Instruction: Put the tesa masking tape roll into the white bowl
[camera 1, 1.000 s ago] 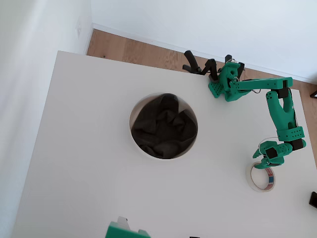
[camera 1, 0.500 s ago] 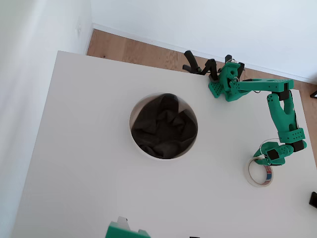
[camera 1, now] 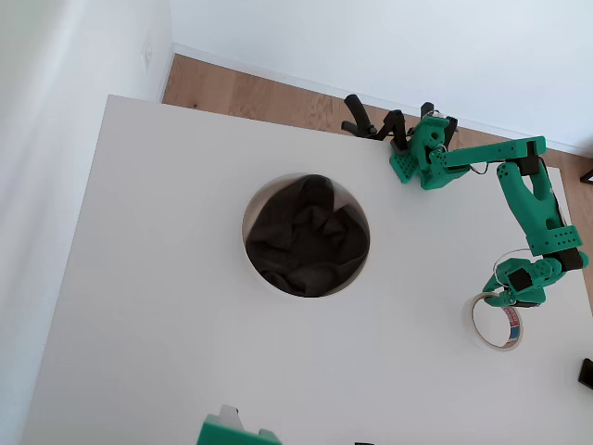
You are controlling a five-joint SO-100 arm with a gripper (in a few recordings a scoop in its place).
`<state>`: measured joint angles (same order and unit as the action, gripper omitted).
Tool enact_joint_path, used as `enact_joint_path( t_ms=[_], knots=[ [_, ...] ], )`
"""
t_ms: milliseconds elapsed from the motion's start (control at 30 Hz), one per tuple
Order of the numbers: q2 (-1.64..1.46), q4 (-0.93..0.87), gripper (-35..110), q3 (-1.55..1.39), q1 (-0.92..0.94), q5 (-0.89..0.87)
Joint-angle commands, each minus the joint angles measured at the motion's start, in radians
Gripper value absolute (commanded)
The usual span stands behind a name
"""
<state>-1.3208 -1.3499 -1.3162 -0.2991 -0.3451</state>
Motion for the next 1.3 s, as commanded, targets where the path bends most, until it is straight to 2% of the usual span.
enact_joint_path(
  t_ms=[0, 300, 633, 833, 967, 1100, 1267],
  knots=[
    [-0.195, -0.112, -8, 0.153, 0.077, 0.035],
    [-0.362, -0.249, -8, 0.256, 0.377, 0.155],
    [-0.463, -0.298, -8, 0.279, 0.89, 0.342],
    [-0.433, -0.225, -8, 0.273, 1.184, 0.403],
    [-0.379, -0.181, -8, 0.247, 1.313, 0.434],
    [-0.377, -0.037, -8, 0.094, 1.39, 0.472],
    [-0.322, 0.1, -8, -0.006, 1.373, 0.471]
  ],
)
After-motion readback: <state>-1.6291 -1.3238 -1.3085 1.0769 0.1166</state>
